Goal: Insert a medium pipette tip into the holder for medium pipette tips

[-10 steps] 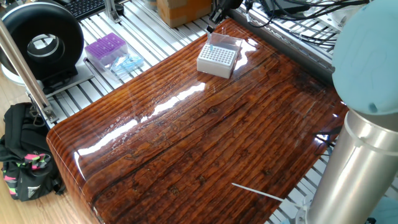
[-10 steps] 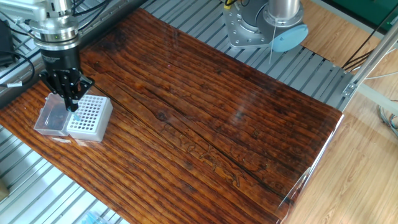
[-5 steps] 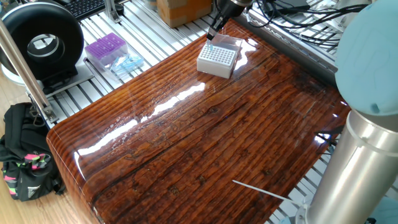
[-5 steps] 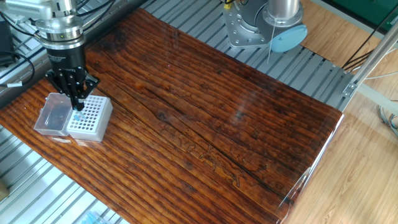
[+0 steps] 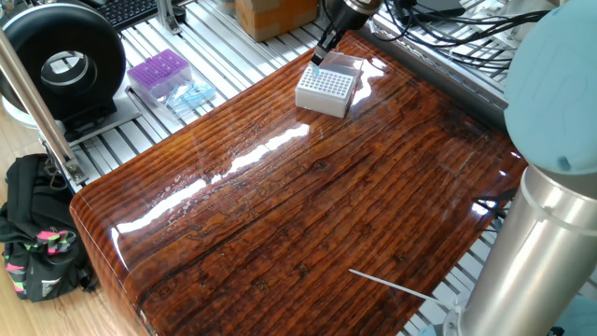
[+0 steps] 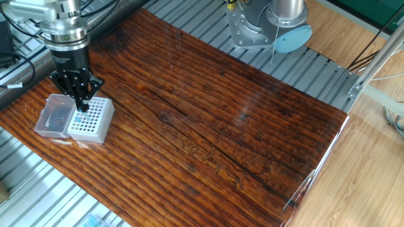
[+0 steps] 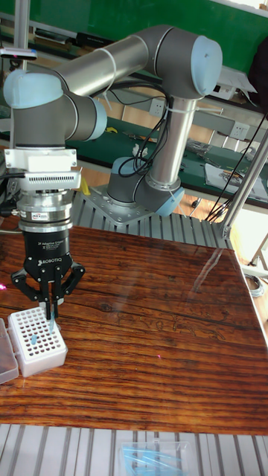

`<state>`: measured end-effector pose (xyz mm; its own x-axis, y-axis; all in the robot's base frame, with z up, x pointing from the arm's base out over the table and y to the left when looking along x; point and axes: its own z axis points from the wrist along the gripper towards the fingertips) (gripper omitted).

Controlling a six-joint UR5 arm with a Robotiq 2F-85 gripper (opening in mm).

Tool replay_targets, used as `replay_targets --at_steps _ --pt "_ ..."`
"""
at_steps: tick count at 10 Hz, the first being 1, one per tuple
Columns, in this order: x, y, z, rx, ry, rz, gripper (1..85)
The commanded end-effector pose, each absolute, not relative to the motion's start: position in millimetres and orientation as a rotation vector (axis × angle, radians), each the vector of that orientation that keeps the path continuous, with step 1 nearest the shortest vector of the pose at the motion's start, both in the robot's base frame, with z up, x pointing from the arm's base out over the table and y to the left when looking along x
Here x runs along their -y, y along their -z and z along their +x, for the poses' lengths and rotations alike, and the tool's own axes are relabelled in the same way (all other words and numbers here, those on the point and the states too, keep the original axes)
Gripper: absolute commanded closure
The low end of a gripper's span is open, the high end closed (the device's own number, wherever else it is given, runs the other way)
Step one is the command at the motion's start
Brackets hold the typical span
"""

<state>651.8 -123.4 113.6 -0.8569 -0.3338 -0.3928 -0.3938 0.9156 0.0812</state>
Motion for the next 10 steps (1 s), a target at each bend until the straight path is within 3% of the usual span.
replay_targets --at_steps 1,10 --pt "124.0 -113.9 650.9 -2.700 -0.228 -0.526 84.7" --pt "122.9 -121.7 659.7 -2.678 -0.226 -0.515 84.7"
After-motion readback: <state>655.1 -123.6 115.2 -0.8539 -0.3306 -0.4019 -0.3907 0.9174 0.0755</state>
